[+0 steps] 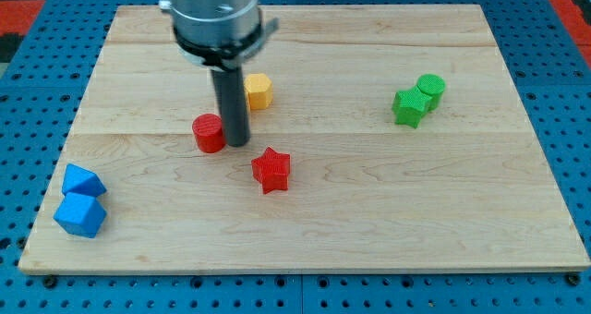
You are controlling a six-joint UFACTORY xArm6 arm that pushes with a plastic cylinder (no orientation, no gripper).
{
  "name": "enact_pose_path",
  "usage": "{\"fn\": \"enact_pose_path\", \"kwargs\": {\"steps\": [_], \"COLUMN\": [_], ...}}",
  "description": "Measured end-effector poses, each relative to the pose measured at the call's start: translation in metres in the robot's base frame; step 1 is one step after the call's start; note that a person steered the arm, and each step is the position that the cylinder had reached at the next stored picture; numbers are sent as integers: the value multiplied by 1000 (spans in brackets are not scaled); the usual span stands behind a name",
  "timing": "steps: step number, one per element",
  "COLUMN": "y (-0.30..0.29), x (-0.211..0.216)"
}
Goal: Place the red blocks to the center left
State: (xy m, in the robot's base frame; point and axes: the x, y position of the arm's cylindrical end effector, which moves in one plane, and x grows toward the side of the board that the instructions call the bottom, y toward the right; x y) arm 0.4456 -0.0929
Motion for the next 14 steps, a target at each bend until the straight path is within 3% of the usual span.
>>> {"fn": "enact_pose_path", "kwargs": {"steps": [1, 7, 8, 9, 11, 12, 13, 14], "y": [-57, -63, -112, -121, 90, 172, 195, 153], "x": [-7, 17, 2, -21, -19, 13, 51, 71]}}
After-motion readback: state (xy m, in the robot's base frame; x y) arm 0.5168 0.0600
